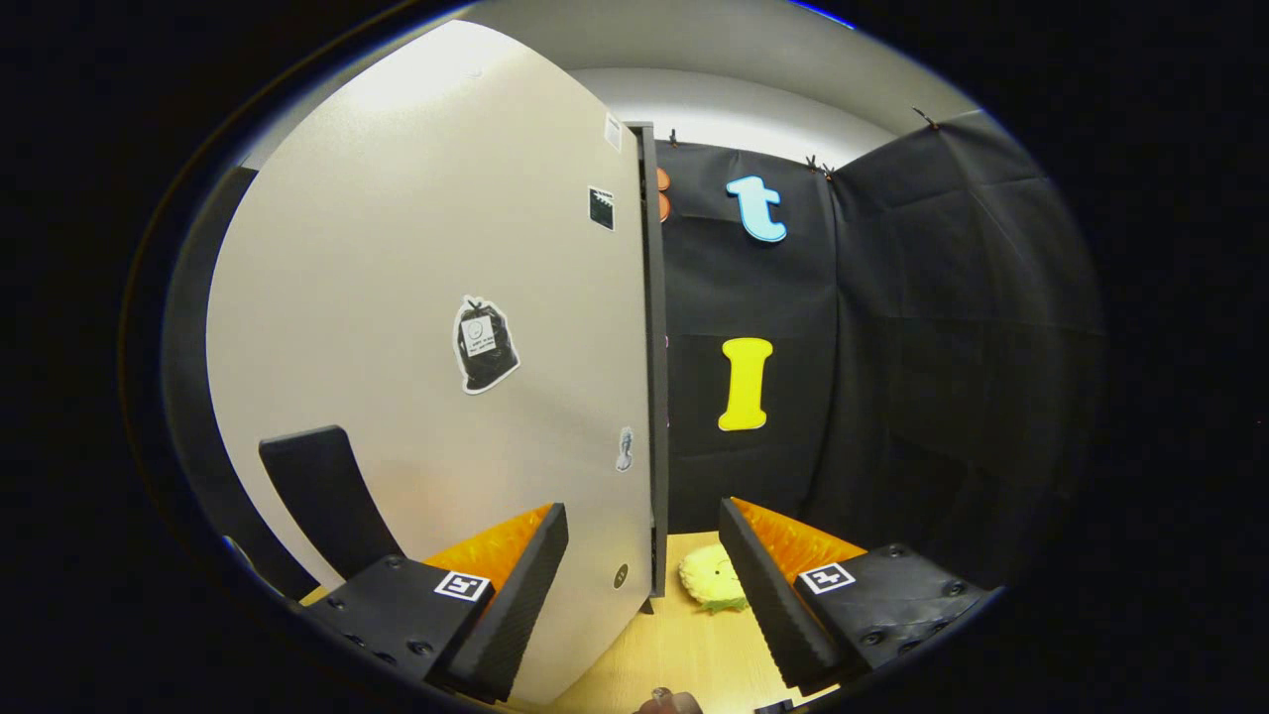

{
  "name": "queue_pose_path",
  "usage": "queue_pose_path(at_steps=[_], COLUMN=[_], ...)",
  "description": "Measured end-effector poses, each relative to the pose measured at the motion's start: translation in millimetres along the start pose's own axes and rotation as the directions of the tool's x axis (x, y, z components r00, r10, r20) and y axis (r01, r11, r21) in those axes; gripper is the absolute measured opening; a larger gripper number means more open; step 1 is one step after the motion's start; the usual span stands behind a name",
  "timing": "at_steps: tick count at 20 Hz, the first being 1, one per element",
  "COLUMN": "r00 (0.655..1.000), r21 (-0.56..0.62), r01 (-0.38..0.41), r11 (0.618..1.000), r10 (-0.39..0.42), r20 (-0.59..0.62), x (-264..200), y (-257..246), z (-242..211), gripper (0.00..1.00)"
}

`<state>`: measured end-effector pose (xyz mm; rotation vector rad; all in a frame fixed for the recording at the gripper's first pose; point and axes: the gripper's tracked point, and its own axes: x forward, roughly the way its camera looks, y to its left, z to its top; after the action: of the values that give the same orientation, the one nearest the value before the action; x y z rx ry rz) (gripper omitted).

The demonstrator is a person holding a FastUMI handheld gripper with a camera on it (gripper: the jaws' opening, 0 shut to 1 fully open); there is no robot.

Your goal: Open the shoe cabinet door, grab the shoes and put them into the shoe cabinet, then close the shoe cabinet door.

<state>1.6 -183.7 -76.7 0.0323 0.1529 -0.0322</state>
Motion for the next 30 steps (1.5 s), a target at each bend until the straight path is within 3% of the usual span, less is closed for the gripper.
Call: queue_pose_path(at_steps=[10,30], r00=[0.999,0.998], r21=[-0.017,-0.019], r01=[-0.048,-0.054], r11=[0.999,0.998], r10=[0.048,0.053], r20=[-0.021,-0.018], x=[12.8,-12.0], y=[71.7,76.8], z=[-15.5,-8.9], gripper=[0.97,0.97])
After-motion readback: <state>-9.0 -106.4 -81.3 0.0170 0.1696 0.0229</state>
